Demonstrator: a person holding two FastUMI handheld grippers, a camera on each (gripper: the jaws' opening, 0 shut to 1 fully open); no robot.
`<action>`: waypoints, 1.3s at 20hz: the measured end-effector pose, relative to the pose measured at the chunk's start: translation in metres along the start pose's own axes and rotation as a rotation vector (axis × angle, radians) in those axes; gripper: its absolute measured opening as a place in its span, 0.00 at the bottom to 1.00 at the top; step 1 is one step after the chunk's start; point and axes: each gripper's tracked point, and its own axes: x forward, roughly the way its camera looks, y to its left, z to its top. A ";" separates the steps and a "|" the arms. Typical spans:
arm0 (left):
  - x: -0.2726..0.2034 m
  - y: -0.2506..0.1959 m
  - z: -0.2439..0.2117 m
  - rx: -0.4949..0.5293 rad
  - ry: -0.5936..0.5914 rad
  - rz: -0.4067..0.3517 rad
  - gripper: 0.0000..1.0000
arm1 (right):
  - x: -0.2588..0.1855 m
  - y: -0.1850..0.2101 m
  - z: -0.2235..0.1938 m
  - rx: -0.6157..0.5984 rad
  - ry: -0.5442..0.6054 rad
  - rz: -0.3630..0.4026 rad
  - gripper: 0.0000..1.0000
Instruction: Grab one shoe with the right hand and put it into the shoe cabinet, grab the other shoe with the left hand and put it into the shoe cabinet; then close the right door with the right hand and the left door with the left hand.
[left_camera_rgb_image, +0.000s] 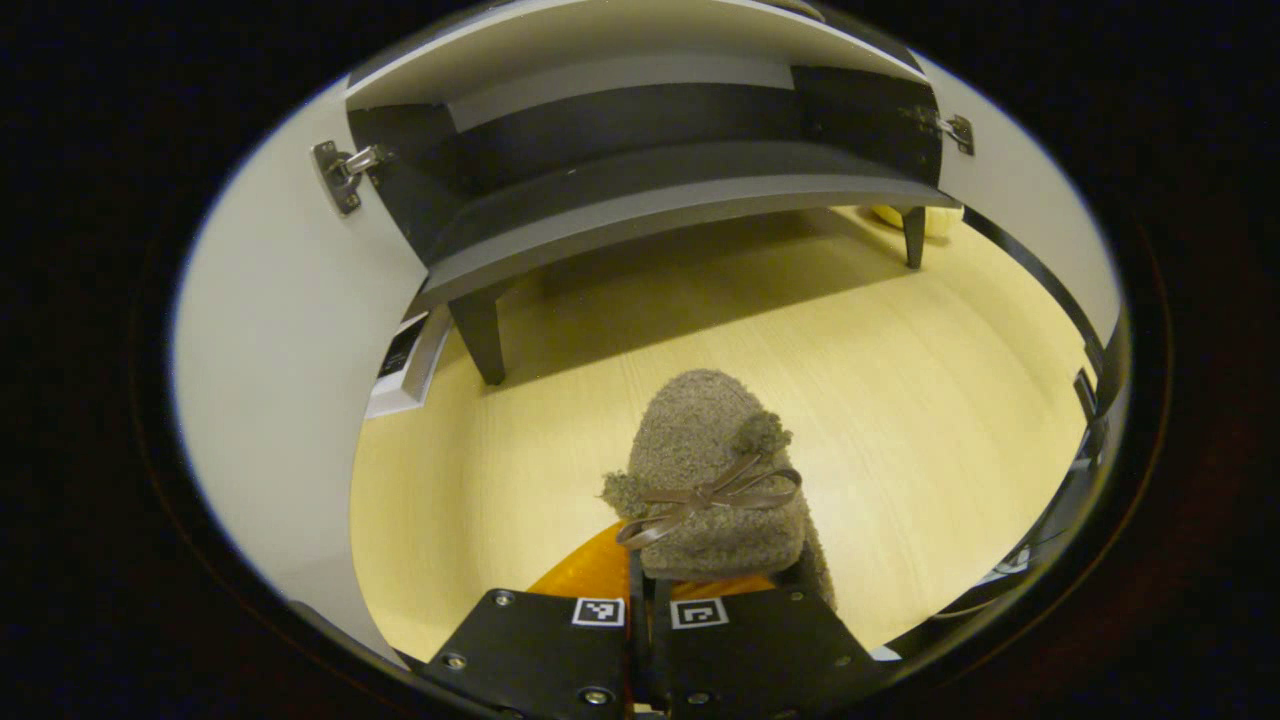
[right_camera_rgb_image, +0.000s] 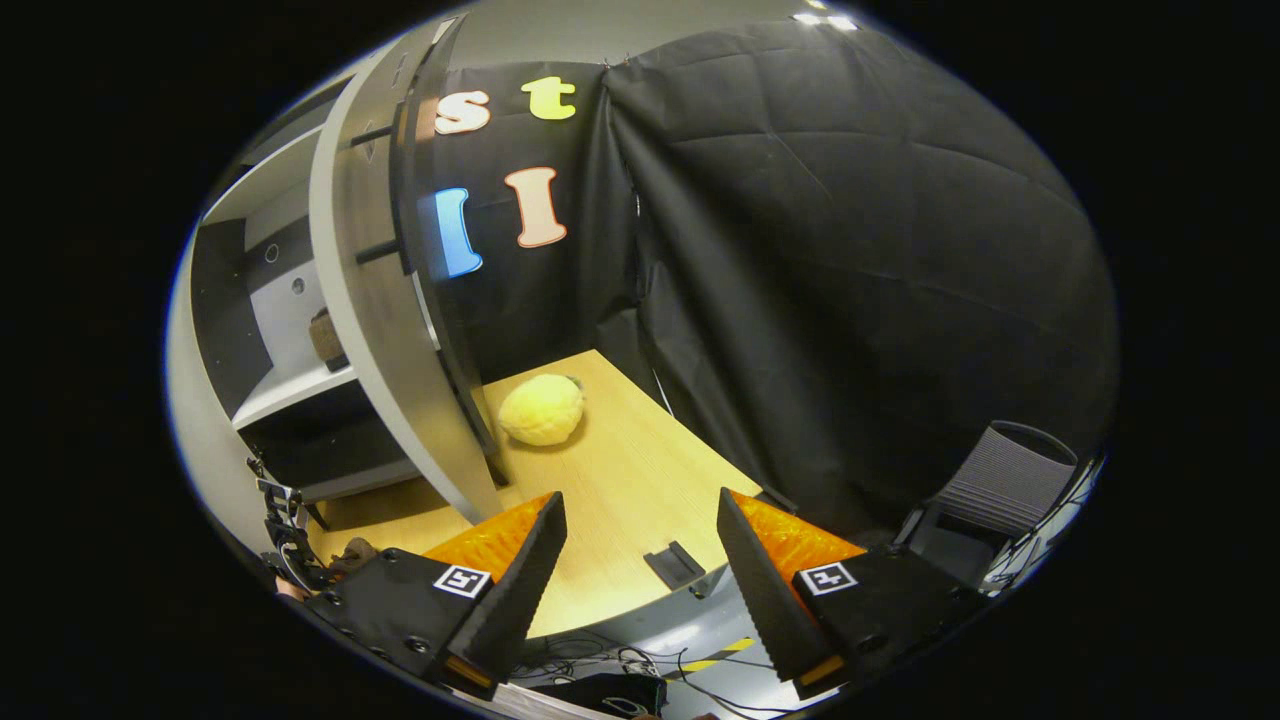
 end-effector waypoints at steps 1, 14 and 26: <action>0.002 0.002 -0.003 -0.008 -0.002 0.010 0.02 | 0.008 -0.004 0.005 -0.012 -0.006 0.014 0.96; -0.018 0.006 0.038 -0.153 -0.166 0.063 0.02 | 0.094 -0.005 0.071 -0.021 -0.154 0.204 0.93; -0.031 0.013 0.075 -0.114 -0.409 0.097 0.02 | 0.115 0.000 0.081 -0.004 -0.178 0.239 0.96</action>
